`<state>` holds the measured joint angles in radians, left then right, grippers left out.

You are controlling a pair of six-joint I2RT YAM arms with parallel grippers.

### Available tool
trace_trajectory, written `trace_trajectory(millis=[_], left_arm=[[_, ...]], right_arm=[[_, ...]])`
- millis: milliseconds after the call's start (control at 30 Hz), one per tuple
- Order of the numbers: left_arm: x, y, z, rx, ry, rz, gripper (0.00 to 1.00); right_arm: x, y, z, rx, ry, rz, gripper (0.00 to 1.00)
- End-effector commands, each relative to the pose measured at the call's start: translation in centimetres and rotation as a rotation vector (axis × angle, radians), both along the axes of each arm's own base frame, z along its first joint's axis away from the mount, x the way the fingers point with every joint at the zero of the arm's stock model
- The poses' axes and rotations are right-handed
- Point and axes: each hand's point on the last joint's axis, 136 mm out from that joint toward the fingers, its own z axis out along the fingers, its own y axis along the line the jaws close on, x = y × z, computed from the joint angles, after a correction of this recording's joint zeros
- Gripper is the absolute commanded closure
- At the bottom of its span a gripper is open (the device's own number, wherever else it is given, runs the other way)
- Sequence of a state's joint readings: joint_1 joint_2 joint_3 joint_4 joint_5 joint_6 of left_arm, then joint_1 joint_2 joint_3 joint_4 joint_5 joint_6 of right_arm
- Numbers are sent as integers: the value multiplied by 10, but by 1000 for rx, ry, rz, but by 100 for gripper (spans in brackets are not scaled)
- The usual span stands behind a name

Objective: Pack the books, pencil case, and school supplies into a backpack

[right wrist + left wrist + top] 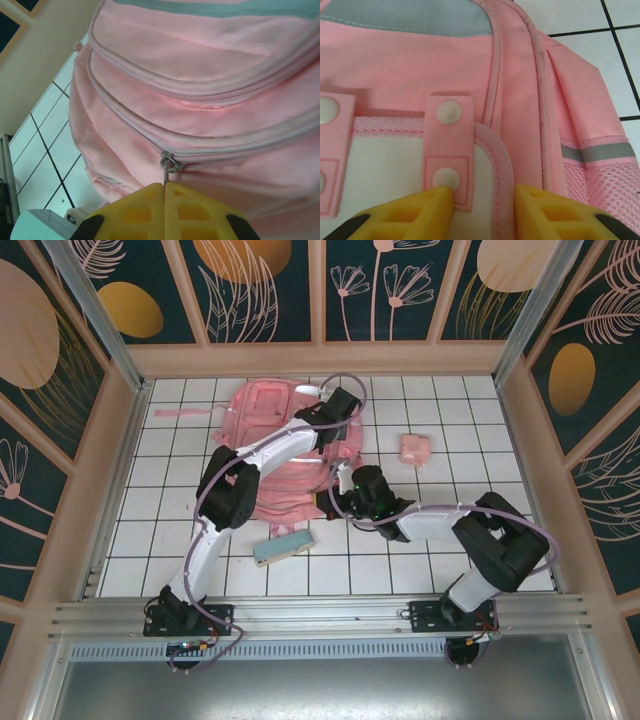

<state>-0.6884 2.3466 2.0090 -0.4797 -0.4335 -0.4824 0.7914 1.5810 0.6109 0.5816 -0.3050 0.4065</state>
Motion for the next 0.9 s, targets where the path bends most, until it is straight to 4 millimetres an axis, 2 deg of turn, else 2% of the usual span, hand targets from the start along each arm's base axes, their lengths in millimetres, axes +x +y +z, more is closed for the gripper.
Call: trace_trajectory(millis=[0,100,200,300,433,633,667,767,867], left_arm=[[21,26,-11,-51,17,74,60],[13,30,29,-119,-25,69,59],[-8,39,73,-211,-74,69,53],[-39,58,98,-277,-101,86,49],[-85,90,111,-354,-114,127,49],[-152,137,92,-419,-96,182,51],[-163,144,80,-414,-80,190,52],[-176,155,62,-390,-62,201,56],[-184,155,47,-385,-15,191,62]], right_arm=[[-30,35,3,36,31,140,100],[-27,37,2,39,32,127,100],[-23,34,2,34,22,105,100],[-19,32,6,39,17,94,100],[-17,32,7,42,20,95,100],[-18,34,5,52,30,97,100],[-19,35,5,52,31,98,100],[-21,40,7,51,23,103,100],[-15,39,9,33,18,72,100]])
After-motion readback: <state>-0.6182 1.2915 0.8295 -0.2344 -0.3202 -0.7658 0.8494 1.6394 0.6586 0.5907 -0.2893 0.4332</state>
